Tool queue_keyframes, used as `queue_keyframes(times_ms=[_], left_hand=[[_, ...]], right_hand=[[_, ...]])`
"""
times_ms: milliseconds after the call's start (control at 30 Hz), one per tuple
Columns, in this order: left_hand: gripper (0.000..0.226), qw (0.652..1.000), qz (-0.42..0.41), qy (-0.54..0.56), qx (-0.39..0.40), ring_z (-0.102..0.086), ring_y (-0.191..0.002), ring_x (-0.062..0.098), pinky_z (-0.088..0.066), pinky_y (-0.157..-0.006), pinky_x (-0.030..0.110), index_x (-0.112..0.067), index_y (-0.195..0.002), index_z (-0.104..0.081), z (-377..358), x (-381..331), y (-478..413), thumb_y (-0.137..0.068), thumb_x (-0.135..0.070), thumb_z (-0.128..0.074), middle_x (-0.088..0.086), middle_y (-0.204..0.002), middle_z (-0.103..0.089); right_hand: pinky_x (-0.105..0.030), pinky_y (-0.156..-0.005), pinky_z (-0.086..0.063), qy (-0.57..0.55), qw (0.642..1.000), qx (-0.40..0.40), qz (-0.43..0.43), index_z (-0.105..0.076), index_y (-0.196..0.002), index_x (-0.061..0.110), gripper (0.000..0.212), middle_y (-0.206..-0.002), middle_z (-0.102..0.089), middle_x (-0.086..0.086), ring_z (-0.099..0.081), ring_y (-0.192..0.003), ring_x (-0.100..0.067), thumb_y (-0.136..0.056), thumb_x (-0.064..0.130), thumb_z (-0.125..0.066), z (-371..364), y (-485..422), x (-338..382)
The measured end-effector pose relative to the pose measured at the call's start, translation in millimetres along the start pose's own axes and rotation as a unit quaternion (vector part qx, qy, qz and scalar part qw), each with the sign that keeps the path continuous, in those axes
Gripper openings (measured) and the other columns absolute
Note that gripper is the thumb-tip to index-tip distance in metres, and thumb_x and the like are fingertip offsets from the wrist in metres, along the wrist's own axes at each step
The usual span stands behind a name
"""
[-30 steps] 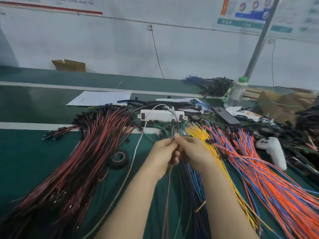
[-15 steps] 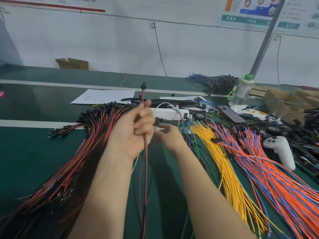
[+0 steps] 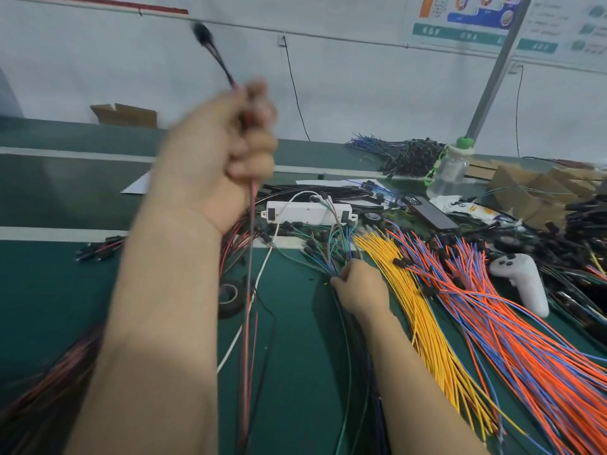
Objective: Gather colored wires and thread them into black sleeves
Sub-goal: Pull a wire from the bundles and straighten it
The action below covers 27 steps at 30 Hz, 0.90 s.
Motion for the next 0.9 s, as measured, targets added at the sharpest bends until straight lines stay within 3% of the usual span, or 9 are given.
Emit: queue_keyframes(times_ms=[100, 200, 300, 367, 467, 567, 633, 733, 900], left_hand=[[0.026, 0.949, 0.103, -0.276, -0.11, -0.03, -0.032, 0.003, -0.02, -0.031, 0.011, -0.015, -0.076, -0.049, 24.0, 51.2, 2.9, -0.1, -0.019, -0.039, -0.003, -0.055, -0.05], [0.031, 0.799, 0.189, -0.563, -0.094, -0.055, -0.052, 0.02, -0.033, -0.042, 0.023, -0.009, -0.079, -0.058, 56.5, 95.6, 18.7, -0.096, -0.032, -0.046, 0.013, -0.069, -0.059], [0.049, 0.665, 0.279, -0.686, -0.095, -0.062, -0.1, 0.033, -0.048, -0.076, 0.034, 0.003, -0.103, -0.059, 91.5, 124.0, 35.9, -0.087, -0.044, -0.061, 0.022, -0.108, -0.063], [0.052, 0.638, 0.307, -0.701, -0.088, -0.059, -0.104, 0.032, -0.047, -0.084, 0.035, -0.003, -0.107, -0.057, 100.0, 141.1, 44.2, -0.081, -0.046, -0.067, 0.016, -0.115, -0.061], [0.047, 0.606, 0.306, -0.728, -0.092, -0.059, -0.103, 0.031, -0.047, -0.082, 0.035, -0.008, -0.108, -0.054, 101.7, 148.4, 46.0, -0.08, -0.042, -0.07, 0.012, -0.114, -0.061], [0.029, 0.567, 0.299, -0.764, -0.072, -0.058, -0.103, 0.029, -0.043, -0.075, 0.032, -0.01, -0.11, -0.053, 97.3, 152.9, 45.5, -0.088, -0.026, -0.061, 0.009, -0.116, -0.06], [0.02, 0.564, 0.298, -0.768, -0.062, -0.056, -0.096, 0.027, -0.041, -0.074, 0.032, -0.01, -0.108, -0.052, 97.4, 157.5, 43.1, -0.09, -0.017, -0.054, 0.009, -0.115, -0.059], [0.017, 0.563, 0.285, -0.772, -0.076, -0.054, -0.089, 0.027, -0.042, -0.073, 0.032, -0.011, -0.106, -0.053, 101.3, 159.3, 36.3, -0.09, -0.013, -0.052, 0.009, -0.113, -0.06], [0.029, 0.552, 0.265, -0.781, -0.122, -0.058, -0.11, 0.032, -0.047, -0.085, 0.036, -0.005, -0.117, -0.056, 106.0, 156.1, 16.8, -0.088, -0.008, -0.053, 0.014, -0.121, -0.059]], right_hand=[[-0.032, -0.075, -0.045, -0.11, 0.993, -0.045, -0.016, -0.061, -0.101, 0.009, 0.02, -0.104, -0.067, -0.013, -0.061, -0.094, -0.031, -0.094, 0.027, -0.057, 13.5, -6.3, -5.2], [-0.026, -0.069, -0.034, -0.194, 0.979, -0.062, -0.018, -0.057, -0.095, 0.008, 0.016, -0.098, -0.065, -0.013, -0.057, -0.09, -0.028, -0.095, 0.024, -0.055, 22.4, -11.6, -5.1], [-0.024, -0.068, -0.033, -0.14, 0.99, -0.007, -0.016, -0.063, -0.098, 0.005, 0.023, -0.095, -0.065, -0.013, -0.055, -0.085, -0.026, -0.094, 0.027, -0.058, 14.2, -12.8, -0.9], [-0.025, -0.07, -0.036, -0.085, 0.995, 0.039, -0.018, -0.065, -0.101, 0.005, 0.026, -0.098, -0.066, -0.014, -0.059, -0.09, -0.028, -0.093, 0.029, -0.059, 3.8, -10.7, -0.6], [-0.027, -0.073, -0.039, -0.046, 0.997, 0.061, -0.02, -0.063, -0.103, 0.005, 0.027, -0.105, -0.066, -0.015, -0.061, -0.099, -0.03, -0.094, 0.03, -0.058, -3.2, -4.6, -3.4], [-0.028, -0.071, -0.04, -0.081, 0.995, 0.048, -0.015, -0.064, -0.091, 0.004, 0.025, -0.096, -0.066, -0.017, -0.061, -0.092, -0.033, -0.096, 0.027, -0.054, 0.7, -1.9, -4.9], [-0.027, -0.065, -0.039, -0.102, 0.994, 0.041, -0.015, -0.059, -0.075, 0.006, 0.031, -0.08, -0.06, -0.015, -0.056, -0.077, -0.032, -0.097, 0.026, -0.052, 6.6, -1.6, -4.5], [-0.027, -0.059, -0.036, -0.099, 0.993, 0.07, -0.007, -0.06, -0.078, 0.005, 0.031, -0.068, -0.053, -0.008, -0.049, -0.064, -0.026, -0.095, 0.03, -0.057, 10.6, -0.1, -0.8], [-0.028, -0.068, -0.041, -0.052, 0.996, 0.071, 0.019, -0.059, -0.082, 0.014, 0.019, -0.087, -0.063, -0.008, -0.056, -0.08, -0.025, -0.09, 0.03, -0.064, 16.3, 3.1, -1.8]])
Point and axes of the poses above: each hand's wrist, its own y-axis away from the middle knuckle, its own z-axis out of the back of the hand, x = y × z, the point moved 7 cm from there along -y, towards the middle knuckle
